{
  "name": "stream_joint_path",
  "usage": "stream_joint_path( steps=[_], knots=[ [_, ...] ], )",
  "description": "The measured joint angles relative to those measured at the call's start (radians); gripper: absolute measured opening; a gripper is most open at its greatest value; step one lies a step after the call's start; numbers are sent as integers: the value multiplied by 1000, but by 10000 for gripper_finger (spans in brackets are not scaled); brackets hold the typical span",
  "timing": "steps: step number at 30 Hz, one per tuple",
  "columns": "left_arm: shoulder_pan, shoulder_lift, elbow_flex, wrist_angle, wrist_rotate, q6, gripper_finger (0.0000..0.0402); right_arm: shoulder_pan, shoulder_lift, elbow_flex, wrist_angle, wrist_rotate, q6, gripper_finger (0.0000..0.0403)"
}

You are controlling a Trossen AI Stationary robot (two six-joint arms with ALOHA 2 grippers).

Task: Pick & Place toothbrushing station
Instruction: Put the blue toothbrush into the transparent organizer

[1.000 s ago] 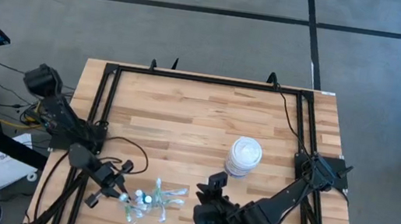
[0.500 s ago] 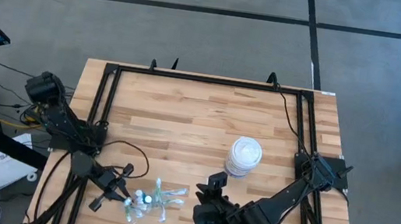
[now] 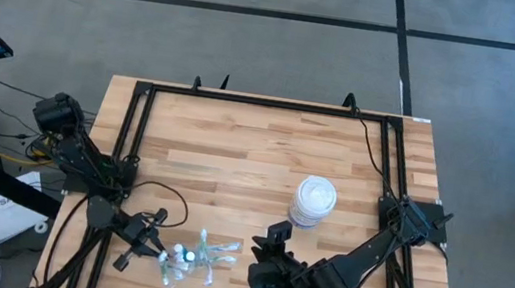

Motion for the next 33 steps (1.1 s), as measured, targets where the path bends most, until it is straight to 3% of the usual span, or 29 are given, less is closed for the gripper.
stream_joint_path(
  steps=[7, 22, 33],
  knots=[
    [-1, 7, 0, 2, 0, 6, 15, 0, 0, 0, 0, 0, 0, 113],
    [-4, 172, 1, 80, -34, -54, 21, 1, 0, 0, 4, 0, 1, 113],
    [-4, 179, 1, 77, -50, -72, 21, 1, 0, 0, 4, 0, 1, 113]
  ],
)
